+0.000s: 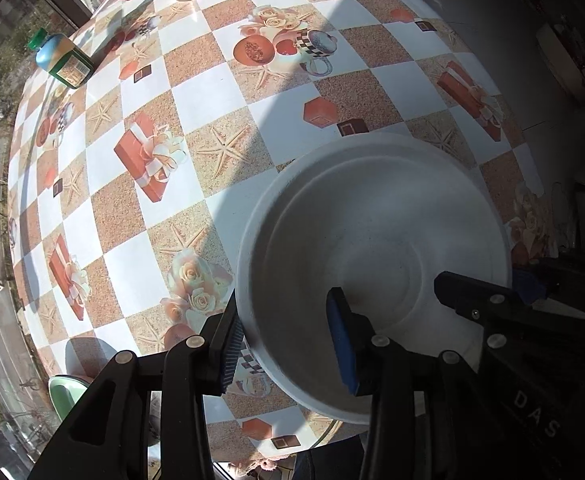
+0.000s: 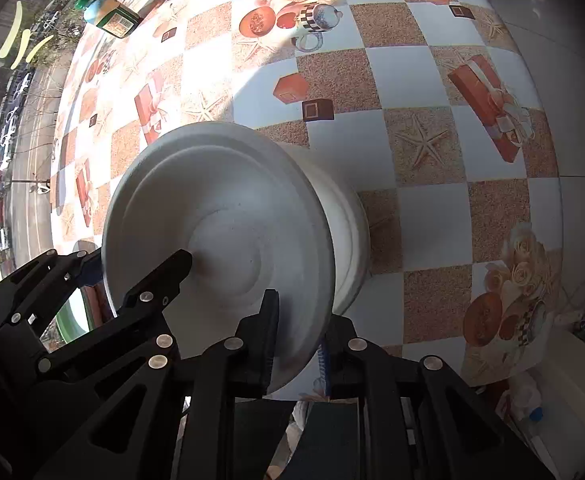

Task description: Organize plates and bowls

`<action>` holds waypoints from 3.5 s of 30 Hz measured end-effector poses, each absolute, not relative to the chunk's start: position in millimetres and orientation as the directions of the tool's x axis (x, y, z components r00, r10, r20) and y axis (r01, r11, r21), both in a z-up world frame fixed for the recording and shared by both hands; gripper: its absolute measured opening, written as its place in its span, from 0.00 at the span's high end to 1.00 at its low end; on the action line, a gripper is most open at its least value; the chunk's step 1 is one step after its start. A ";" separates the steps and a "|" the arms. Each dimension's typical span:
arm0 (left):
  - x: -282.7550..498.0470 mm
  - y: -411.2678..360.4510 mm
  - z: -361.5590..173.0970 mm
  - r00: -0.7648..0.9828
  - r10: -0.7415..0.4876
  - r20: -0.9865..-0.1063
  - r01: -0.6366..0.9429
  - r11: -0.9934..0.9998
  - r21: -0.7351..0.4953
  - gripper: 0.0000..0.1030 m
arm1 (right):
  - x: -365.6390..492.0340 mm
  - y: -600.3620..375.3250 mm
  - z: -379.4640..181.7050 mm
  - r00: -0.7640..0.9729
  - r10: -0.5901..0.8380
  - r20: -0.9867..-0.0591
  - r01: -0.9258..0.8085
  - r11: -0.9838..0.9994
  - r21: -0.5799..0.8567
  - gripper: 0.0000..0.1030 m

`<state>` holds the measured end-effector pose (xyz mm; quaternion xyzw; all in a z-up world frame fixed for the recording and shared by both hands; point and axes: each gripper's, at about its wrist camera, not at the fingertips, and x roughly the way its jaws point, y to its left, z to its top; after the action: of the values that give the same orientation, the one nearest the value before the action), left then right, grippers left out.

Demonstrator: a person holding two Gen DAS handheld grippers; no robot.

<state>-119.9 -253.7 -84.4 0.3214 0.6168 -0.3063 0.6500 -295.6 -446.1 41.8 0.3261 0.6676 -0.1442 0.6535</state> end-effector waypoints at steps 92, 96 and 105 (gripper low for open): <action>-81.3 -121.9 -110.4 -0.060 0.058 -0.997 0.582 0.813 0.012 0.23 | -313.9 -466.3 13.9 -0.134 0.178 -0.975 0.702 0.711 0.034 0.03; -82.6 -132.6 -106.2 -0.036 0.052 -0.998 0.593 0.805 0.021 0.23 | -316.1 -468.9 13.0 -0.124 0.176 -0.977 0.704 0.709 0.039 0.03; -86.5 -180.2 -95.2 0.016 0.009 -1.000 0.646 0.763 0.017 0.23 | -316.2 -487.7 15.3 -0.087 0.137 -0.987 0.694 0.719 0.039 0.03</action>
<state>-86.5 -180.2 -95.2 0.2482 0.6597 -0.2382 0.6682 -316.2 -487.7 15.3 0.2967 0.7005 -0.2295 0.6072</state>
